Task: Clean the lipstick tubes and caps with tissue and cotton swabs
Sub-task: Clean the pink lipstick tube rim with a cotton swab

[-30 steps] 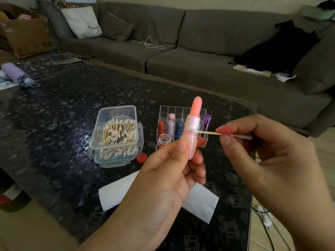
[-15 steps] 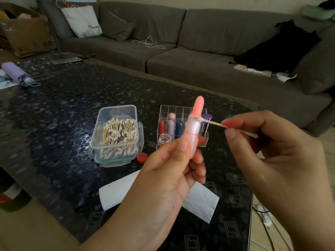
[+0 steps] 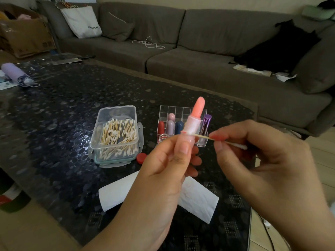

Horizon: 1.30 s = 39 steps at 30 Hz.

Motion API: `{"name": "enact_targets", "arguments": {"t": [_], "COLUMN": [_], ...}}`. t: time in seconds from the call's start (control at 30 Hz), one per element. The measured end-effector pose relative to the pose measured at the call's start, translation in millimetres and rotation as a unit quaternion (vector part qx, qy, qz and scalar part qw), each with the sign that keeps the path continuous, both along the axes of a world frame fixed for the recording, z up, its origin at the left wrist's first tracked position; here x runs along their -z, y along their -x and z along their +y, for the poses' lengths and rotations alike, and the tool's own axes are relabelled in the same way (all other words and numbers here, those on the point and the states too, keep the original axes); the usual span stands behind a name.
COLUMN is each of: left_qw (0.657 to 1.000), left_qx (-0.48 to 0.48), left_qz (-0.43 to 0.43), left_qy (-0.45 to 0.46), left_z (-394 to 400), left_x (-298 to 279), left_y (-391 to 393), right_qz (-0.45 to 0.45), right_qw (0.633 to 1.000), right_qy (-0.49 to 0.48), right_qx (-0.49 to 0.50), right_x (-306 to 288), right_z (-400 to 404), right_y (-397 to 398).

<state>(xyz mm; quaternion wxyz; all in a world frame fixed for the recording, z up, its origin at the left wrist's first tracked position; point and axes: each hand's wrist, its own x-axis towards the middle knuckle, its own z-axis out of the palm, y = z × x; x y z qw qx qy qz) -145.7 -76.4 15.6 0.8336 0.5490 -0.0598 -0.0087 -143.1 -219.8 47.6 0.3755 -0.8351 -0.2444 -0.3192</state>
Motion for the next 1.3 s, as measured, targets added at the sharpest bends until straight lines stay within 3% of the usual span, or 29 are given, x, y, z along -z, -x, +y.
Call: {"name": "enact_targets", "arguments": {"t": [0.6,1.3], "left_qw": [0.990,0.979], "left_qx": [0.015,-0.010], "left_qz": [0.050,0.086], "left_qy": [0.130,0.184], "left_z": [-1,-5], "left_x": [-6,-12], "left_y": [-2,0], "right_qz": [0.006,0.017], "right_qw": [0.999,0.999], "right_qy": [-0.034,-0.038], "right_qx": [-0.017,-0.028], "right_x": [-1,-1], "right_z": [-5,-5], "right_y": [0,-1]}}
